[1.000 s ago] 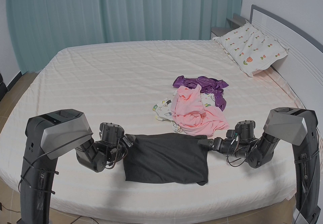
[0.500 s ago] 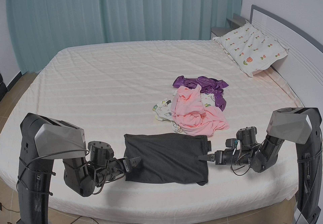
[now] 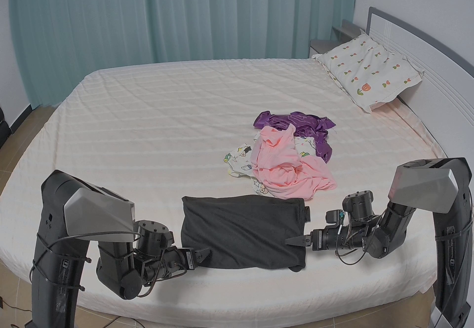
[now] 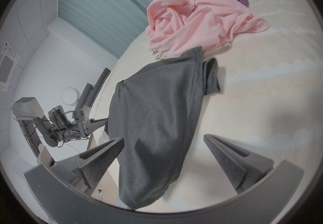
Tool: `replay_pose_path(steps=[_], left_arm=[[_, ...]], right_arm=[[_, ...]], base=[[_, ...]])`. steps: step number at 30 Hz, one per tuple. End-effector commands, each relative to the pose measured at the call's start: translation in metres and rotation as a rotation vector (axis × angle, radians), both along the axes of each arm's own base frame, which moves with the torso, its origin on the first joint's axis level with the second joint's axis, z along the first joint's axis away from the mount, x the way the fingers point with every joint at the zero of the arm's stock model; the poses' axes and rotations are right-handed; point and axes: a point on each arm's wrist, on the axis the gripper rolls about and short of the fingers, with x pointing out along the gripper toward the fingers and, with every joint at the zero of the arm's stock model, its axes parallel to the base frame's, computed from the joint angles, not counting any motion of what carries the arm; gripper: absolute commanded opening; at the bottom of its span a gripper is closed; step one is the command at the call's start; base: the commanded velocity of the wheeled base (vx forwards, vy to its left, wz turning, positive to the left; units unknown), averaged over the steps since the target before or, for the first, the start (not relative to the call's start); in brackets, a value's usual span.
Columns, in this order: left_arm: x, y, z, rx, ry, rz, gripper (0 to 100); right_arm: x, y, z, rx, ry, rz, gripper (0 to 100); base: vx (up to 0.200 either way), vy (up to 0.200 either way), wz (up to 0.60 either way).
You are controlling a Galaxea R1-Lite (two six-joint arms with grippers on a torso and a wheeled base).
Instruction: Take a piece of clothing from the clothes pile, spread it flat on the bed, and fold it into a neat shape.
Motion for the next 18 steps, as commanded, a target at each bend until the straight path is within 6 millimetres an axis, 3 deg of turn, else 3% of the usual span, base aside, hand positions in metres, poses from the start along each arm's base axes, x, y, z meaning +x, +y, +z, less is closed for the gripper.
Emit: replay_pose_path(steps=[1, 2, 7, 18], left_arm=[[-0.001, -0.003, -0.003, 0.002, 0.007, -0.006, 0], [-0.003, -0.002, -0.003, 0.005, 0.013, -0.006, 0], [-0.008, 0.001, -0.004, 0.008, 0.033, 0.0, 0], [-0.02, 0.008, 0.005, 0.014, 0.056, 0.009, 0]], right_arm=[[-0.001, 0.009, -0.002, -0.015, -0.006, 0.01, 100], [-0.002, 0.01, -0.003, -0.03, -0.008, -0.001, 0], [-0.007, 0.018, -0.005, -0.058, -0.008, 0.009, 0], [-0.005, 0.005, 0.008, -0.088, -0.008, 0.002, 0]], base=[[0.0, 0.0, 0.0], [0.0, 0.0, 0.0], [0.0, 0.0, 0.0], [0.0, 0.0, 0.0]])
